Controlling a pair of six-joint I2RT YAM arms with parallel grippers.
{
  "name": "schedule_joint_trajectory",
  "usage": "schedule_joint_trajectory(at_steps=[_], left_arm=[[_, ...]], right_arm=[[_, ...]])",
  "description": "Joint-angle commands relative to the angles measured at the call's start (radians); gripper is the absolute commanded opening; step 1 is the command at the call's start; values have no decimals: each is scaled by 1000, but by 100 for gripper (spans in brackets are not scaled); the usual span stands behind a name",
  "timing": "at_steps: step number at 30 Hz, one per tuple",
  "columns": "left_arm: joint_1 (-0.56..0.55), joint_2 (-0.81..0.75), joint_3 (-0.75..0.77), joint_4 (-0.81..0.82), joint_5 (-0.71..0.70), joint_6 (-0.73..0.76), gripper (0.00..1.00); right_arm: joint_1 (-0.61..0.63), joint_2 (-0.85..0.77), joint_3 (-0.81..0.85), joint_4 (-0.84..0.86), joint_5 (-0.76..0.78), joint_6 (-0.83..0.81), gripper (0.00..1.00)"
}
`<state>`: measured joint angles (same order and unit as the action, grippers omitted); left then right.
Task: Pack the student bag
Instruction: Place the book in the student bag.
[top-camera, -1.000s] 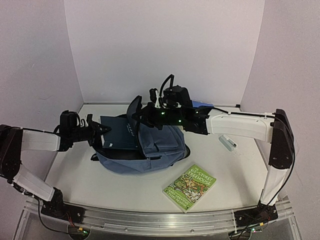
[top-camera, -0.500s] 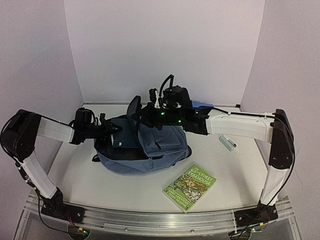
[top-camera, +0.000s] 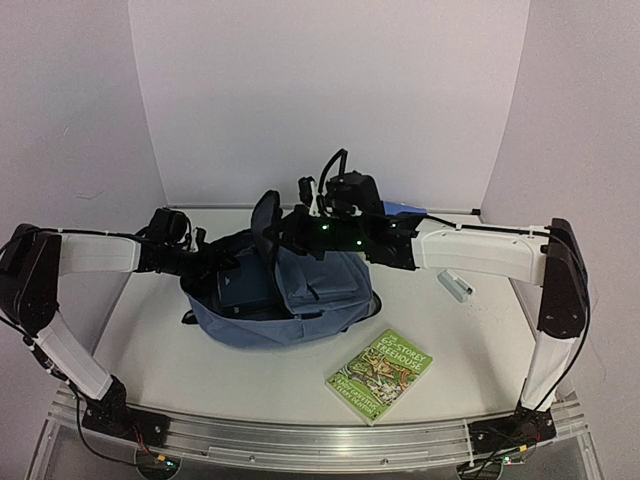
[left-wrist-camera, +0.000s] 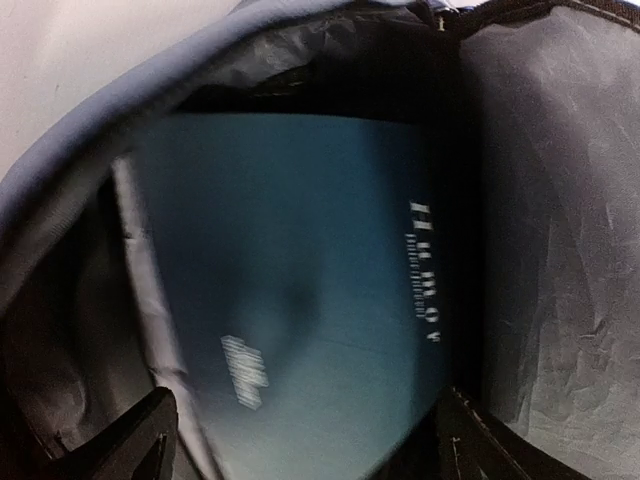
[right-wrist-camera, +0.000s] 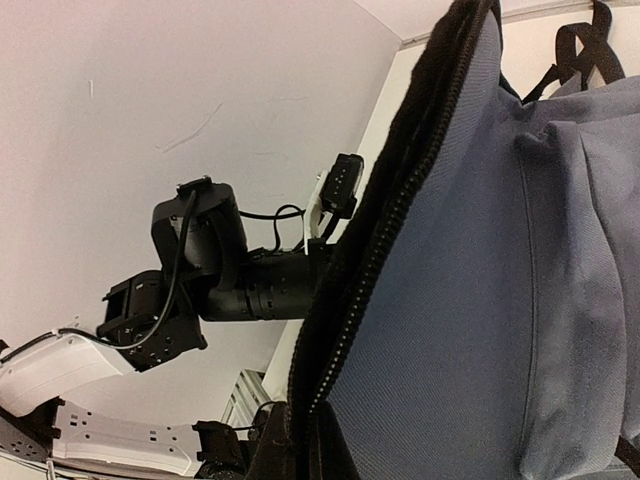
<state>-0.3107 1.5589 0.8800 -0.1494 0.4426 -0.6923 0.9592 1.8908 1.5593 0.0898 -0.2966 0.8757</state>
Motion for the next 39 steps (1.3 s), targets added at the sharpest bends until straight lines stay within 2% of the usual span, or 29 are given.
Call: schedule_joint_trajectory(at_steps=[1, 4, 9, 14, 21, 26, 32, 39], left_arm=[[1, -5, 37, -87, -32, 54, 90], [1, 33, 41, -80, -18, 45, 90], [-9, 81, 72, -129, -80, 47, 90], [-28, 134, 85, -61, -10, 27, 89], [-104, 201, 159, 63, 76, -5, 78], [-128, 214, 181, 105, 76, -9, 74], [-126, 146, 166, 32, 3, 26, 75], [-109, -47, 107, -61, -53, 41, 84]], right_arm=[[7, -16, 8, 58, 9, -12, 0], [8, -15, 7, 59, 8, -12, 0], [7, -20, -1, 58, 10, -12, 0], [7, -19, -3, 58, 11, -16, 0], [7, 6, -1, 59, -1, -14, 0], [7, 14, -7, 59, 6, -14, 0], [-17, -28, -67, 49, 84, -10, 0], [-138, -95, -272, 48, 105, 33, 0]])
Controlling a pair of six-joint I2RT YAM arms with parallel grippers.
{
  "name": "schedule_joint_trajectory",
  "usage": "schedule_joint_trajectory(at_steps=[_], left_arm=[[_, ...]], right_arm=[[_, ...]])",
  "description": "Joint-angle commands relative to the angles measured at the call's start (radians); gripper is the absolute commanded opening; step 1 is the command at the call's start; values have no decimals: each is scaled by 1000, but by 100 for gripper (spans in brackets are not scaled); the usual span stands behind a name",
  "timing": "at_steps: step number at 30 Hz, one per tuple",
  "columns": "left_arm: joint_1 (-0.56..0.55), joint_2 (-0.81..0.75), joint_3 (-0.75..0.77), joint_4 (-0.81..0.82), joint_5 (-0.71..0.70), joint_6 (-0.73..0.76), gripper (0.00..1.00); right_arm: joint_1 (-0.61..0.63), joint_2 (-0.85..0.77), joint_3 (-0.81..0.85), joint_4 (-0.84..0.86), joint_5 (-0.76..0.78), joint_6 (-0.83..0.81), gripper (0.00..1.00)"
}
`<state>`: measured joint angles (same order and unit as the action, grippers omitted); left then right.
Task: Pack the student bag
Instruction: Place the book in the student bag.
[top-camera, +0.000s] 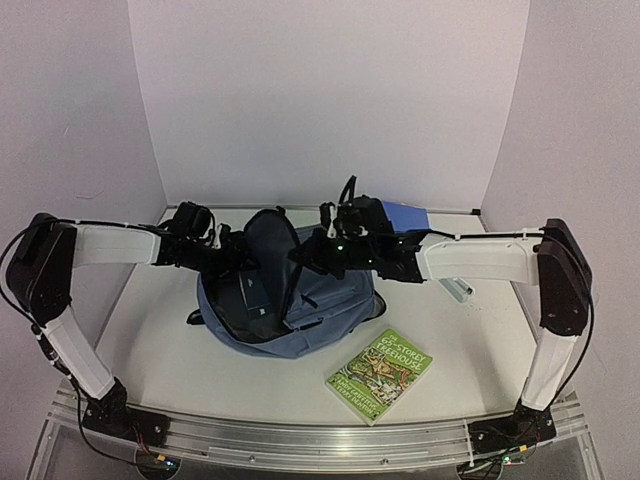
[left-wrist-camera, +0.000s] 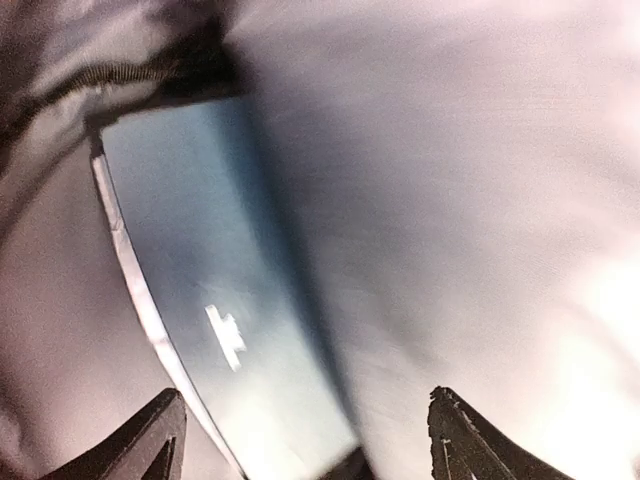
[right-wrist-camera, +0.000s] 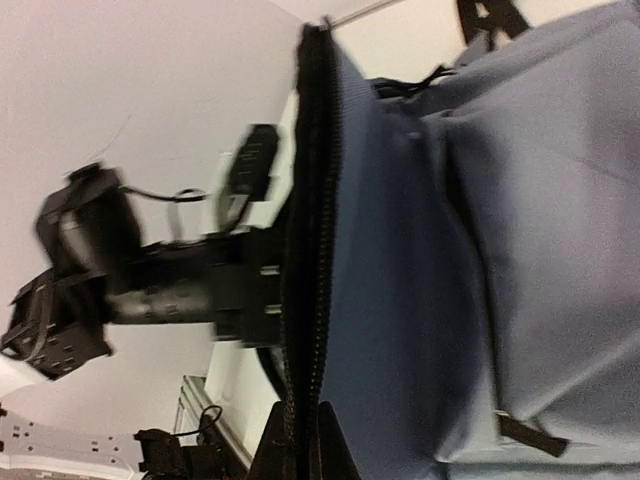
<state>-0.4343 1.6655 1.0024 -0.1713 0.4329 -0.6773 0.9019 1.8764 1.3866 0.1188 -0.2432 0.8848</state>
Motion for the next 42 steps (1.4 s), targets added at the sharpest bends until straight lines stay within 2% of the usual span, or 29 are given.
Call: schedule_joint_trajectory(at_steps=[1, 6, 8, 14, 16, 18, 22, 27, 28, 31, 39, 42], left_arm=[[21, -180, -21, -56, -45, 28, 85], [70, -303, -36, -158, -43, 43, 91], [101, -339, -42, -191, -42, 53, 93], [178, -397, -79, -285, -75, 91, 97], [179, -406, -90, -300, -107, 102, 100], [181, -405, -109, -290, -110, 102, 100], [182, -365, -137, -250, -68, 94, 100], [183, -297, -157, -193, -46, 98, 99], [182, -283, -155, -190, -46, 102, 97], [183, -232, -144, -166, -30, 112, 82], [192, -135, -110, -99, -37, 111, 26], [211, -88, -90, -67, -30, 112, 11]], right_arm=[[-100, -87, -131, 19, 55, 27, 0], [-181, -117, -248, 16, 71, 43, 0], [-191, -125, -266, 8, 79, 38, 6], [-196, -190, -295, -96, 117, -16, 64], [-196, -245, -317, -173, 156, -39, 76], [-197, -308, -346, -247, 198, -51, 84], [-202, -435, -425, -383, 243, -47, 93], [-205, -545, -538, -524, 282, 3, 95], [-205, -565, -562, -540, 275, 18, 95], [-205, -626, -657, -562, 226, 69, 94], [-204, -725, -820, -569, 125, 155, 84], [-204, -722, -836, -556, 97, 150, 77]])
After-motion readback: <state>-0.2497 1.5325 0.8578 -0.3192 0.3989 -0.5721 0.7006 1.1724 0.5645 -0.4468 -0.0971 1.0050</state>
